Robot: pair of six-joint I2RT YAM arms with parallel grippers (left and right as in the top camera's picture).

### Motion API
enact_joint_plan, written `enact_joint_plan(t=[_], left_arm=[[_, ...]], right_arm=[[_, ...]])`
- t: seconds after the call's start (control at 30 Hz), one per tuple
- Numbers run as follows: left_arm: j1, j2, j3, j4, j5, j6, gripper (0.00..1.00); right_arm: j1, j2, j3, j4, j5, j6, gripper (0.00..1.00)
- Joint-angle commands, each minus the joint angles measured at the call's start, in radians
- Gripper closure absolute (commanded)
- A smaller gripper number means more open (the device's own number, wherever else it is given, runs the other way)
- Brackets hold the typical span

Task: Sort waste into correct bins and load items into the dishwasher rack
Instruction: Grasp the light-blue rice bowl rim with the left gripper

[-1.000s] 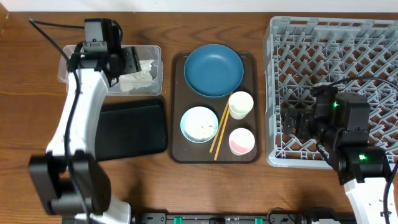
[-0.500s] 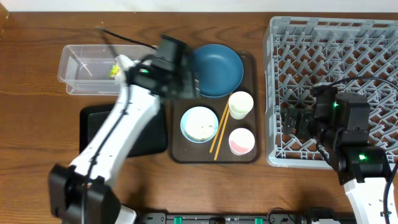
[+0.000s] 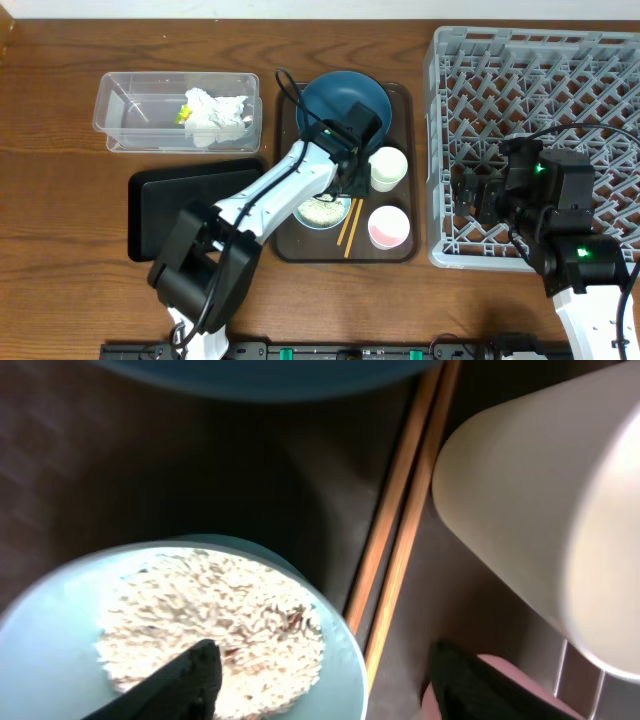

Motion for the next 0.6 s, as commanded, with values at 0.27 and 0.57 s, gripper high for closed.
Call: enact_joint_plan(t=[0.27, 0.57], left_arm=[[-0.011, 0.088, -0.012, 0.003, -0.005, -0.040, 0.58], [-0.025, 0.102, -0.012, 0.003, -0.006, -0.040, 0.87]], right_arm=[[0.007, -0.006, 0.014, -0.003, 0.002, 0.007, 0.01], [0.007, -0.006, 0.014, -0.003, 0.002, 0.007, 0.01]])
